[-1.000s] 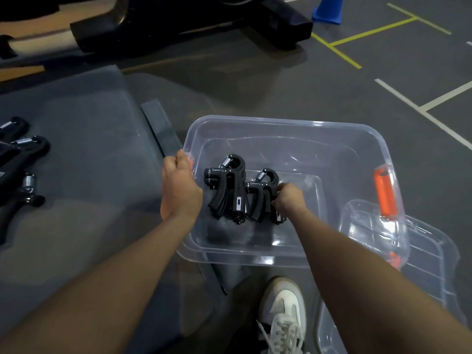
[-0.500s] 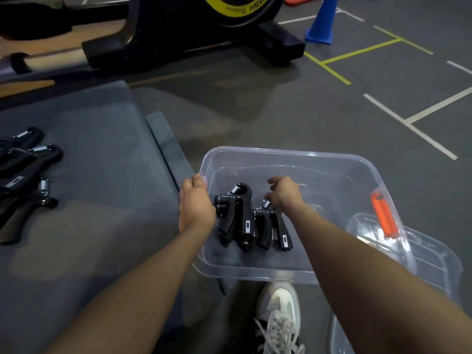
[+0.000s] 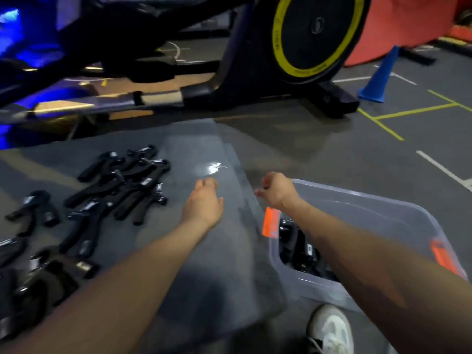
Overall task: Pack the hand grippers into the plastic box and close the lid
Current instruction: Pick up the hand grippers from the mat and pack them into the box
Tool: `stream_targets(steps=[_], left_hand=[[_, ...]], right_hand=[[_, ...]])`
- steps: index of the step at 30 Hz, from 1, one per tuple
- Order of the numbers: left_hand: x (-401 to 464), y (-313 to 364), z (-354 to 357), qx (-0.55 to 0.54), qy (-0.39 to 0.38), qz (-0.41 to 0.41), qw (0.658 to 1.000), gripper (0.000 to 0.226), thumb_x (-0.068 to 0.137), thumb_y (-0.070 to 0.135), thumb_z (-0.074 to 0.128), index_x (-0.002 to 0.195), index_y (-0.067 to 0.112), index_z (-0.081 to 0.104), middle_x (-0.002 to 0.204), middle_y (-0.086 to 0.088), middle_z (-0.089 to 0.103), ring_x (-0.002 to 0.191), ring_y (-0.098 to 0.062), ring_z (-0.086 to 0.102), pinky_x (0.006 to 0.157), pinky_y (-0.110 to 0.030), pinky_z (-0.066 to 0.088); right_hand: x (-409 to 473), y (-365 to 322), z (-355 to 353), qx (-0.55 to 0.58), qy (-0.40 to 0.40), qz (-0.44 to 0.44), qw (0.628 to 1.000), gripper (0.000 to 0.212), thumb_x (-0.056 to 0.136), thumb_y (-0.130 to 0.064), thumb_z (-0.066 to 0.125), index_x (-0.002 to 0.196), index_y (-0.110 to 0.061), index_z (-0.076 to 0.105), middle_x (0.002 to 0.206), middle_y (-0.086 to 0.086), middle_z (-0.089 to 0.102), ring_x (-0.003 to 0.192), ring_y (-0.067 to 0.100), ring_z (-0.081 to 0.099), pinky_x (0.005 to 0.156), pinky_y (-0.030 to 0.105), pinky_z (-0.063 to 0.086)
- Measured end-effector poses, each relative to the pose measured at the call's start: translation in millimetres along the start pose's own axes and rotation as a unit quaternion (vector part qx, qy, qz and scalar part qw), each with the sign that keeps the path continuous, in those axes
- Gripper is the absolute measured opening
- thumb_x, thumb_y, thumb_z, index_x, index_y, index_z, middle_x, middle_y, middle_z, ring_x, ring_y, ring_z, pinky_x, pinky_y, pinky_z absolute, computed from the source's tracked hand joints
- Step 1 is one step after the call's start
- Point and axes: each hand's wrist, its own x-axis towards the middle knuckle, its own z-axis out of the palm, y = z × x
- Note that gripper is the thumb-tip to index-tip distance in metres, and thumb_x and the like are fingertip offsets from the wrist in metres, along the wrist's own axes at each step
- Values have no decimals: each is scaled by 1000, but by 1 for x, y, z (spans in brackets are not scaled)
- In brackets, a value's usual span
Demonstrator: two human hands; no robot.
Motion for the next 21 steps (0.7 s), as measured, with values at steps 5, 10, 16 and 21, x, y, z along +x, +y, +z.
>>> stream_targets(steps=[5,10,16,21], left_hand=[[-15,-81,-57,-8,31,-63,997,33,88,19,56,120,12,49,128,-12,46,117,-33,53,99,-39,43],[-17,-155,-91,-6,38,-121,992,39,88,19,57,125,11,47,130,-12,45,119,-31,51,102,-38,41],[5,-219,-90,13,25,-144,989,41,91,19,55,130,13,44,134,-9,42,123,-26,46,101,-37,40],[26,-251,-77,14,28,-142,989,40,88,15,56,127,11,47,134,-9,44,125,-26,43,102,-36,37]], right_hand=[[-13,-81,50,-6,-41,-51,998,39,84,-21,70,118,-5,61,119,13,65,113,27,60,93,27,44],[-14,-141,109,-6,-99,-79,992,39,84,-18,69,117,1,59,116,16,63,110,28,59,93,30,44],[3,-166,186,-42,-168,-60,983,24,84,-20,68,97,0,65,89,12,61,86,16,52,71,24,37],[12,-171,239,-42,-176,-24,983,27,83,-29,69,71,-13,52,112,16,65,107,27,60,88,29,46]])
